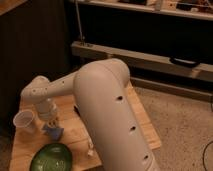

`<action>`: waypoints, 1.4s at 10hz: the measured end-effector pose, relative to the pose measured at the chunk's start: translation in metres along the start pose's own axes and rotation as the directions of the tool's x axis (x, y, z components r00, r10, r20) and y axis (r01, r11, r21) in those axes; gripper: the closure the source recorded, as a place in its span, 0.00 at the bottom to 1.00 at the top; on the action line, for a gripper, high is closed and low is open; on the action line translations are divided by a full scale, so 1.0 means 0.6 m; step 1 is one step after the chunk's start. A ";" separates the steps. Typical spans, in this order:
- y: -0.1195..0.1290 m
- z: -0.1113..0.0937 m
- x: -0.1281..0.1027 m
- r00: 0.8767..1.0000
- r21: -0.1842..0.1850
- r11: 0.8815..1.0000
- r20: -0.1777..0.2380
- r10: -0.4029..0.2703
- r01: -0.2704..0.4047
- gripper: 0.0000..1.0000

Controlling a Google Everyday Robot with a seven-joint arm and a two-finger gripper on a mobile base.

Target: Wipe the white sponge on the table

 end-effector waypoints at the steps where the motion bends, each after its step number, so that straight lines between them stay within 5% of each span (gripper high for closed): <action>1: 0.009 0.001 -0.020 1.000 0.003 1.000 -0.003 -0.014 0.014 0.86; 6: 0.012 0.015 -0.065 1.000 0.014 1.000 -0.018 -0.009 0.009 0.86; 14: -0.120 0.057 -0.071 0.980 0.028 0.984 -0.089 0.178 -0.176 0.86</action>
